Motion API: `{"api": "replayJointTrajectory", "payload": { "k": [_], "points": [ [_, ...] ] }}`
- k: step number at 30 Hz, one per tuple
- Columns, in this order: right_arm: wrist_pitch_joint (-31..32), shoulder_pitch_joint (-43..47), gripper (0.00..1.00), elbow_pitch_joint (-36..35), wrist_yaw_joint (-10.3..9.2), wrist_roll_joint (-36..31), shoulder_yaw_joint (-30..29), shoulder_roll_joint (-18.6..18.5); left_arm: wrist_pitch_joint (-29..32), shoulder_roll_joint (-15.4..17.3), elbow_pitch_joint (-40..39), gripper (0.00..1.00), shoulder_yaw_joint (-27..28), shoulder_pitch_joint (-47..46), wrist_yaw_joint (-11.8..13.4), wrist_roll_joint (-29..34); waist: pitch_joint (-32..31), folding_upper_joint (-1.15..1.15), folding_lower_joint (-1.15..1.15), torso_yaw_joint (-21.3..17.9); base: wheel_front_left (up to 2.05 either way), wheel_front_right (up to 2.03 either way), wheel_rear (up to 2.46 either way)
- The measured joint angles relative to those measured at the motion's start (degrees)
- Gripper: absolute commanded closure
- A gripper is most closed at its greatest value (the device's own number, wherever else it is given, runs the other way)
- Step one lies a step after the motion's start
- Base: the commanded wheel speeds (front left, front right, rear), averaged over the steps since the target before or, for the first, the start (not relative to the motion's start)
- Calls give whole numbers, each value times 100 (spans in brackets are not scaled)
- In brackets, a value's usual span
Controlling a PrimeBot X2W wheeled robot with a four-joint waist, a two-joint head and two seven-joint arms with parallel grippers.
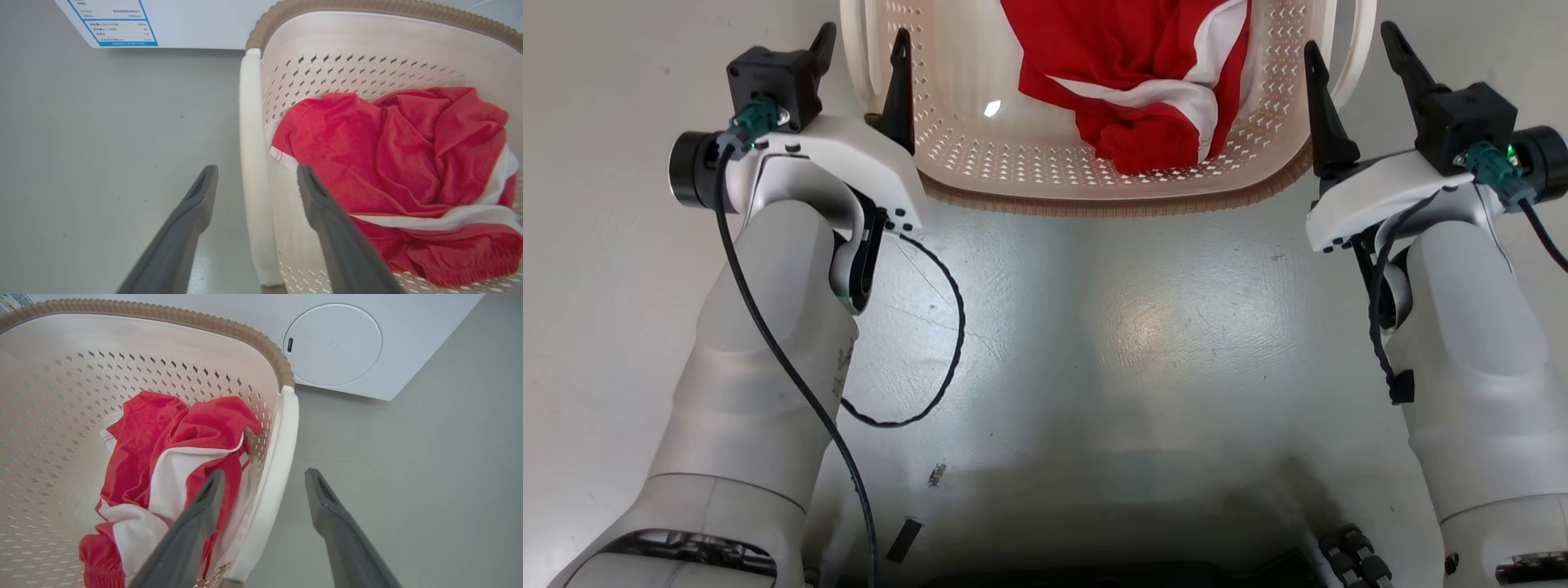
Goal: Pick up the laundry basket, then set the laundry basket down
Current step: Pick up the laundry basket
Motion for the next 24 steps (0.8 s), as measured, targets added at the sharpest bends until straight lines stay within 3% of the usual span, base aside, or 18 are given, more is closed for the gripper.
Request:
{"api": "replayJointTrajectory", "payload": {
  "k": [24],
  "points": [
    [-1,-304,0,717,0,282,13,-4,-1,-5,690,0,-238,-389,54,0,100,0,0,8,0,0,0]
  ]
}}
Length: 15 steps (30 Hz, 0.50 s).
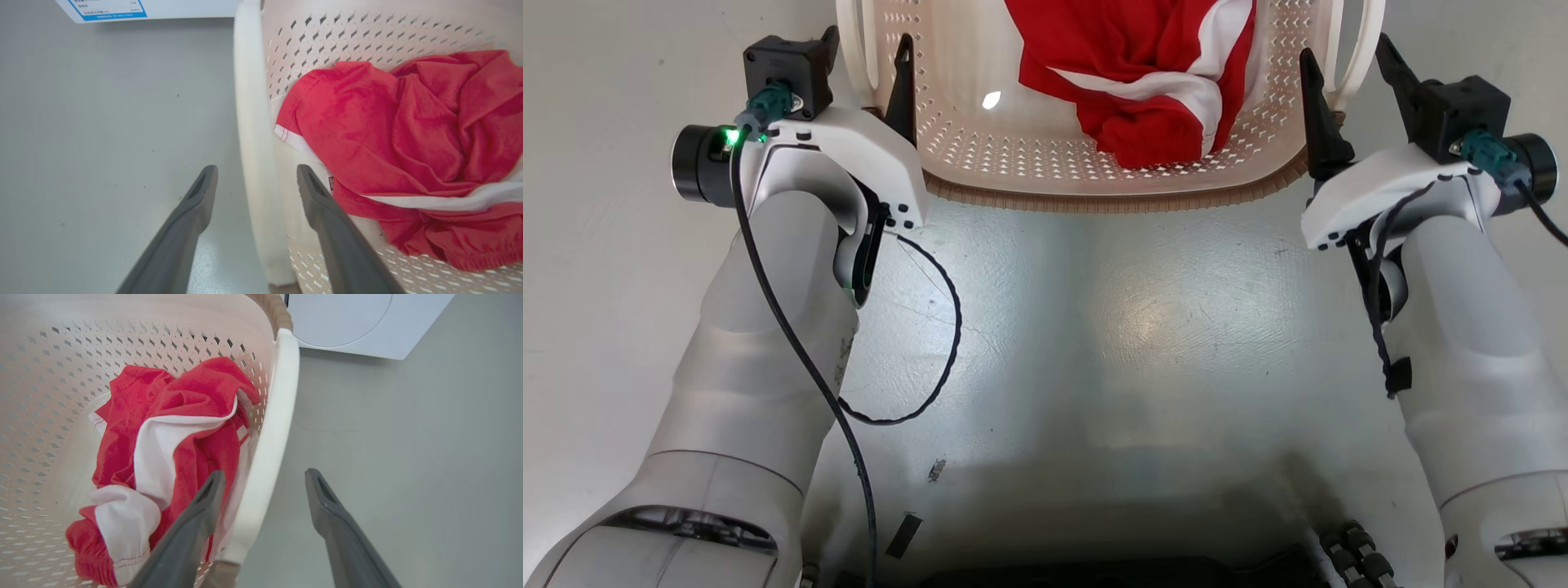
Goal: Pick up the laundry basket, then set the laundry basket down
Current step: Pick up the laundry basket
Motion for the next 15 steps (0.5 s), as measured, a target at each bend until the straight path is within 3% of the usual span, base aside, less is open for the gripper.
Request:
{"api": "replayJointTrajectory", "payload": {
  "k": [15],
  "points": [
    [0,-215,0,290,0,263,119,-9,0,-3,197,0,-22,-105,0,0,-44,0,0,-33,0,0,0]
  ]
}}
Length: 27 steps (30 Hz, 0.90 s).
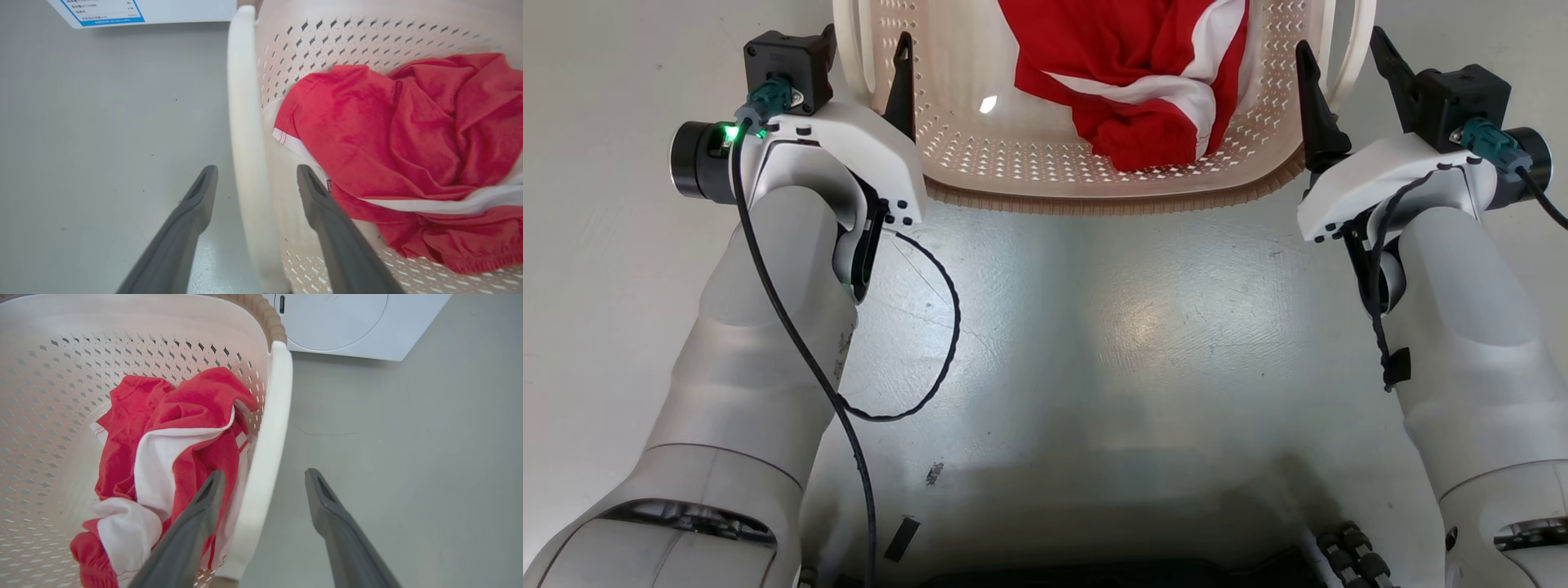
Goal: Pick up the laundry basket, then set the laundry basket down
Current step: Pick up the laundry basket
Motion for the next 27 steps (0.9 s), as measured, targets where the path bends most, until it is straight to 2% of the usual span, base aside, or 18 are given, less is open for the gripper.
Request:
{"api": "replayJointTrajectory", "payload": {
  "k": [16,17,18,19,22,24,27],
  "points": [
    [0,2,0,73,0,18,-11,0,0,1,34,2,-37,0,-1,0,-11,0,0,-20,0,0,0],
    [0,2,0,77,0,33,-8,0,0,1,36,11,-43,0,-1,1,-12,0,0,-20,0,0,0],
    [0,1,0,105,0,76,3,0,0,1,60,52,-52,0,-11,-2,-14,0,0,-21,0,0,0],
    [0,-1,100,180,0,156,63,-7,0,2,126,100,-85,-1,-67,-5,-18,0,0,-19,0,0,0],
    [-15,-2,100,240,19,300,294,20,0,-2,187,100,-127,-1,-57,-10,-26,0,0,-20,0,0,0],
    [-35,-1,100,259,-42,346,259,104,8,-54,170,100,-101,-5,35,-43,-31,0,0,-28,0,0,0],
    [-51,-3,100,368,-42,358,245,100,7,-70,169,100,-104,-4,43,-54,-60,0,0,-29,0,0,0]
  ]
}}
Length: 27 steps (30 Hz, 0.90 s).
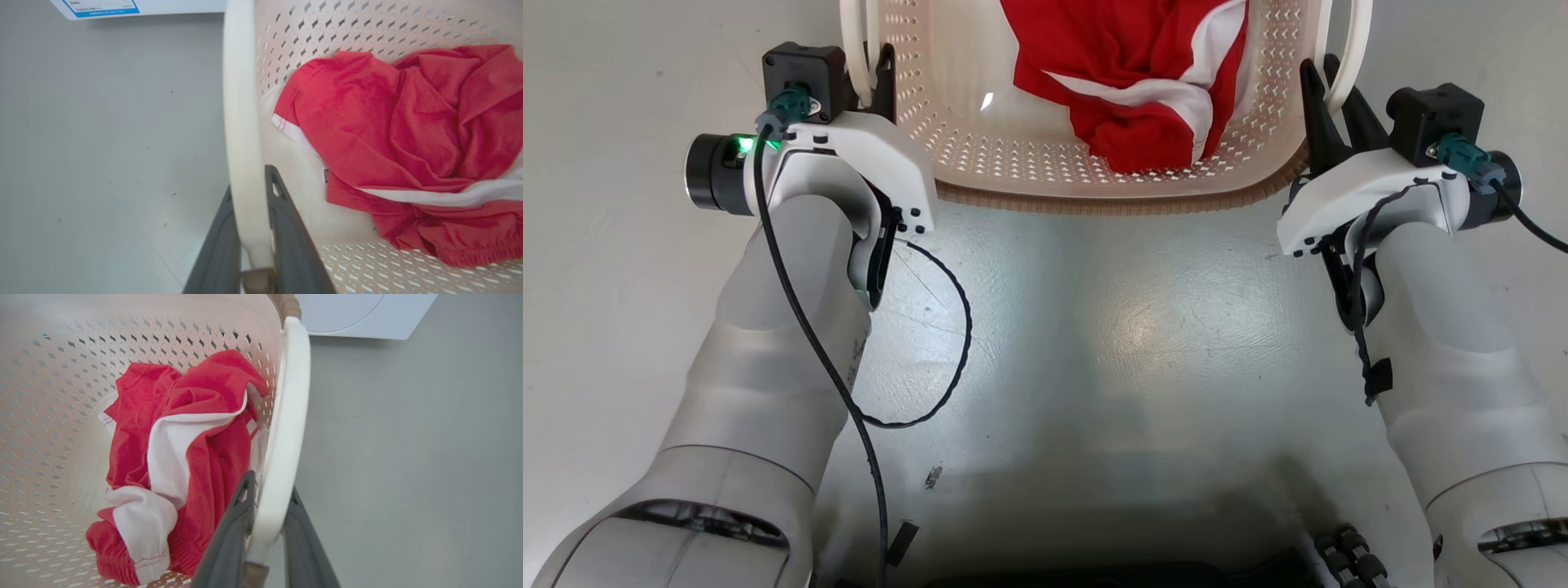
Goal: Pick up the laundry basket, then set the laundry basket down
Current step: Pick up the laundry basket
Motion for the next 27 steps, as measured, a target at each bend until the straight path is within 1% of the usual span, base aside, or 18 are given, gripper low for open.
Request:
{"api": "replayJointTrajectory", "payload": {
  "k": [9,13,16,18,24,27],
  "points": [
    [2,3,100,246,0,-147,-92,-1,3,-34,87,100,-141,68,7,-202,-197,0,0,6,0,0,0],
    [10,5,100,431,2,-265,-138,3,2,-34,129,100,-294,253,59,-460,-382,0,0,24,0,0,0],
    [18,5,100,528,3,-286,-135,3,1,-35,176,100,-344,310,83,-528,-470,0,0,31,0,0,0],
    [18,10,100,681,4,-366,-70,7,1,-42,212,100,-394,442,156,-697,-629,0,0,39,0,0,0],
    [34,114,100,994,14,-360,113,21,1,-56,377,100,-482,805,192,-879,-1065,0,0,34,0,0,0],
    [34,303,100,1129,14,-229,282,35,1,-58,444,100,-531,1020,192,-1011,-1347,0,0,22,0,0,0]
  ]
}}
